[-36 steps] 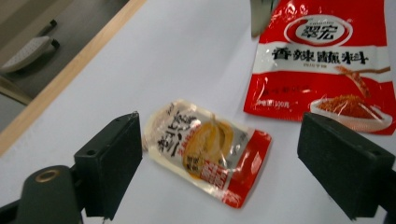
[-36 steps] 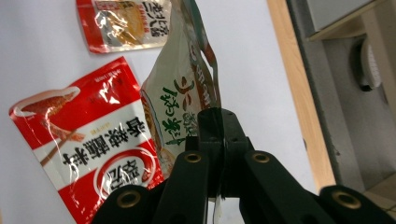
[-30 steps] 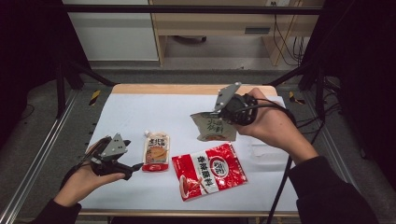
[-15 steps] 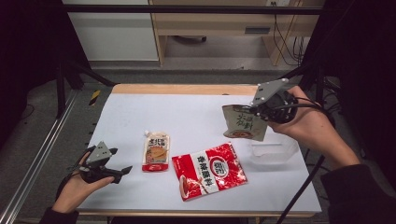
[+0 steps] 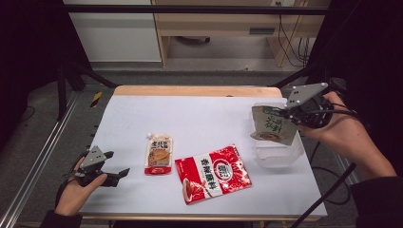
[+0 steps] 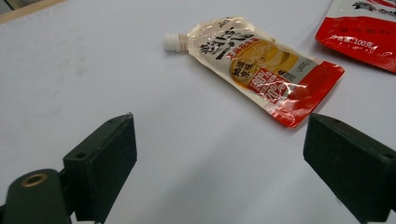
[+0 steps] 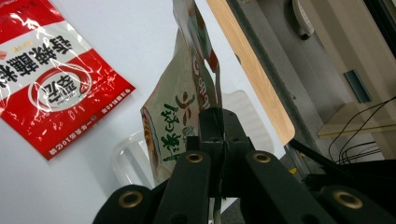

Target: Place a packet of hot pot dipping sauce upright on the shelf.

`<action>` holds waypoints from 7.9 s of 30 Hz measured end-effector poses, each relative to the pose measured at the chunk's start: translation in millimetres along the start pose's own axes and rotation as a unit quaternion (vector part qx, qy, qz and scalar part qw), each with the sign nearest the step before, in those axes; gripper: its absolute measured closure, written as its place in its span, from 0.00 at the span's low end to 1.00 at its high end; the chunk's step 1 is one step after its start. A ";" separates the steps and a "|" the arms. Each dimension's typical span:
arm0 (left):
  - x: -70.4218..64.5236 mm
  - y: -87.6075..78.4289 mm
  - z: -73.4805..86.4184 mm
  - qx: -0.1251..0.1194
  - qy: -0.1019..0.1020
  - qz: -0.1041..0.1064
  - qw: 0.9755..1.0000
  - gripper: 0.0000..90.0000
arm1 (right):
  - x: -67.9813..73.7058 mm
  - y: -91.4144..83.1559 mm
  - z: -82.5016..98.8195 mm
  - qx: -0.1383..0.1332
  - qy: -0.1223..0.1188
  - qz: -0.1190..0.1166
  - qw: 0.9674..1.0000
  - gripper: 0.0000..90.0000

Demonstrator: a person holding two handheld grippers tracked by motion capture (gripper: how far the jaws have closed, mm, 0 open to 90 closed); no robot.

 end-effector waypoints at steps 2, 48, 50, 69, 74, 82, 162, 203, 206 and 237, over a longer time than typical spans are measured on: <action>0.4 1.7 2.4 0.005 -0.002 -0.001 1.000 0.11 | -3.6 -2.4 6.3 -0.001 0.006 0.003 1.000 1.00; 8.1 3.9 14.3 0.023 -0.019 -0.003 1.000 0.11 | 0.7 10.7 31.1 0.005 -0.005 -0.052 0.999 1.00; 8.2 3.8 14.4 0.023 -0.019 -0.004 1.000 0.11 | 2.0 14.2 29.8 0.007 -0.005 -0.059 0.998 1.00; 8.1 4.1 14.7 0.025 -0.021 -0.003 0.999 0.11 | 6.6 15.3 34.6 0.013 -0.011 -0.081 0.997 1.00; 9.0 3.7 15.2 0.024 -0.021 -0.003 0.999 0.11 | 7.7 39.8 45.5 0.016 0.003 -0.087 0.996 1.00; 8.7 4.0 15.3 0.025 -0.021 -0.002 0.999 0.11 | 10.4 56.9 59.0 0.015 0.025 -0.092 0.995 0.99; 15.0 65.2 -35.6 0.039 0.015 0.021 0.999 0.18 | 212.8 159.6 20.2 -0.141 0.185 -0.029 0.972 0.24; -9.4 33.4 -8.9 0.048 0.014 -0.010 0.999 0.16 | 220.6 288.2 -108.8 -0.097 0.225 -0.117 0.962 0.76; -10.1 32.9 -9.7 0.047 0.015 -0.012 0.999 0.16 | 220.1 294.9 -109.2 -0.095 0.232 -0.117 0.961 0.77; -9.8 33.9 -10.3 0.049 0.020 -0.010 0.999 0.17 | 229.3 322.6 -117.4 -0.061 0.211 -0.102 0.970 0.67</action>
Point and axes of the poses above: each handheld gripper's, and its own axes: y roughly forward along the jaws, z roughly out of its underside, x roughly to its left, the point moved 5 cm from there along y, roughly forward along the jaws, and after that the axes turned 12 degrees about y, right-handed, at the moved point
